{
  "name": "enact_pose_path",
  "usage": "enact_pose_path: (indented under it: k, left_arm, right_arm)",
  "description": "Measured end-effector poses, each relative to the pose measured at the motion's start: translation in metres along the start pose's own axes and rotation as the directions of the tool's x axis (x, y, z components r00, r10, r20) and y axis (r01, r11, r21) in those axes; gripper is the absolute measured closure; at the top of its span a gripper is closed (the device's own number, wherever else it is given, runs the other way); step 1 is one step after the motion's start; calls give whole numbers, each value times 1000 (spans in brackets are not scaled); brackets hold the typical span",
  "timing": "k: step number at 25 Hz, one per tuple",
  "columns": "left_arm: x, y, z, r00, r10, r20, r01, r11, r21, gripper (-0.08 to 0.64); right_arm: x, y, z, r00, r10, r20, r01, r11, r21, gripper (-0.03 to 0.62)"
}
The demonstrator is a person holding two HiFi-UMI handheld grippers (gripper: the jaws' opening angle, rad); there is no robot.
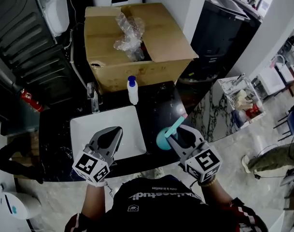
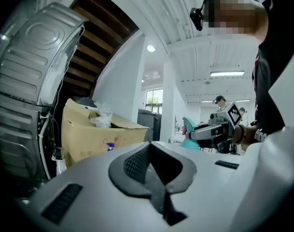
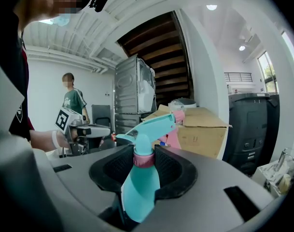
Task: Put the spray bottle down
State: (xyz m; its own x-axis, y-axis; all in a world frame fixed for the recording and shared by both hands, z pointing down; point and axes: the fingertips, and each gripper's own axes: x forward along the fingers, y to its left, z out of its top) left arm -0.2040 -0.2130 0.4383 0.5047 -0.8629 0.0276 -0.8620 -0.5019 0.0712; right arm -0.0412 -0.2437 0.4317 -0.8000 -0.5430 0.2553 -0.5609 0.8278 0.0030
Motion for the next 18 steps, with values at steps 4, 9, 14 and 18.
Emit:
enact_pose_path:
  k: [4, 9, 14, 18]
  left_arm:
    - [15, -3, 3, 997, 75, 25, -76, 997, 32, 545]
    - [29, 0, -5, 977, 211, 39, -215, 968, 133, 545]
    - [24, 5, -14, 951, 299, 74, -305, 950, 72, 545]
    - [15, 7, -17, 928, 361, 89, -364, 931, 27, 545]
  right_arm:
    - [9, -28, 3, 1000, -1, 27, 2, 1000, -13, 431]
    - [30, -83, 1, 997, -46, 55, 47, 999, -17, 431]
    - [66, -142, 2, 992, -84, 90, 87, 996, -22, 431]
    - [103, -191, -8, 985, -142, 98, 142, 990, 9, 431]
